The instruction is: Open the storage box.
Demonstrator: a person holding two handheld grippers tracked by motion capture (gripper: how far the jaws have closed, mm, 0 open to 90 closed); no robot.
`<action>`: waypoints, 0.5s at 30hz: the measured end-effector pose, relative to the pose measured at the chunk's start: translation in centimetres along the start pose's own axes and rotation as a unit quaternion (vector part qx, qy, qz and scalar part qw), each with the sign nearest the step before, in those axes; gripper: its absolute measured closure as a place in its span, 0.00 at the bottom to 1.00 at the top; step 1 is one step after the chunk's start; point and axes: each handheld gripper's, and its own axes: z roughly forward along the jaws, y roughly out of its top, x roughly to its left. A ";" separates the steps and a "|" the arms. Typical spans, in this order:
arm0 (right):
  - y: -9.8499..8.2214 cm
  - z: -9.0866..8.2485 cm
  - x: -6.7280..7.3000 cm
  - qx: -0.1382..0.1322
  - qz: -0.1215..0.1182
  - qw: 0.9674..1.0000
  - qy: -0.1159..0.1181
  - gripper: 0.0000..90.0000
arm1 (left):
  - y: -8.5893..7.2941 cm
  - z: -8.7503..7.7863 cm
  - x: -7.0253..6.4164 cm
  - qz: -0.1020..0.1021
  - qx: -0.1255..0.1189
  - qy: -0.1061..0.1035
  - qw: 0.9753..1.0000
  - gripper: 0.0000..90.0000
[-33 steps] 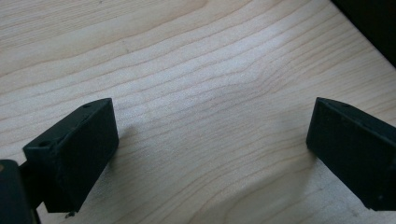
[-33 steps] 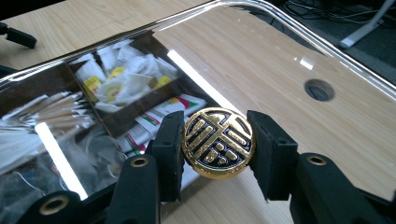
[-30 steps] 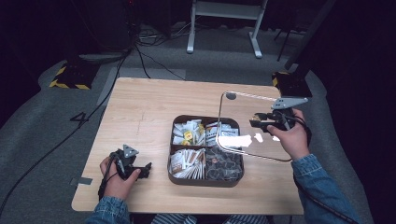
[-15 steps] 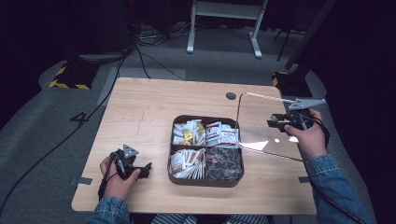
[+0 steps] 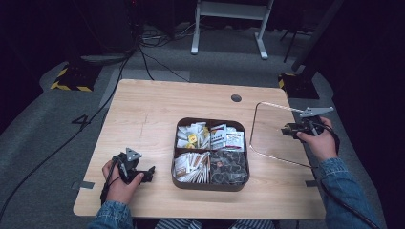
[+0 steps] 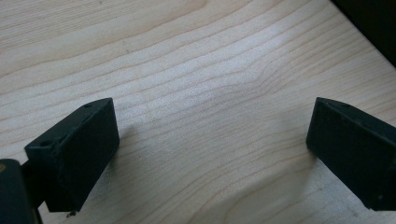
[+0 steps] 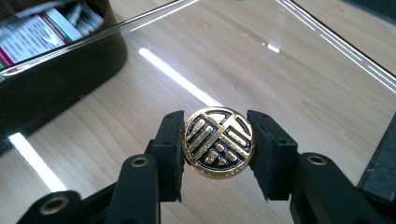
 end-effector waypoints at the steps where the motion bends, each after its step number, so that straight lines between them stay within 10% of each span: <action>1: -0.5 0.3 -0.2 0.006 -0.002 1.000 0.000 0.65 | 0.0 0.0 0.0 0.000 0.000 0.000 1.000 0.03; 15: -3.9 3.6 -1.0 0.020 0.016 1.000 0.008 0.65 | 0.0 0.0 0.0 0.000 0.000 0.000 1.000 0.03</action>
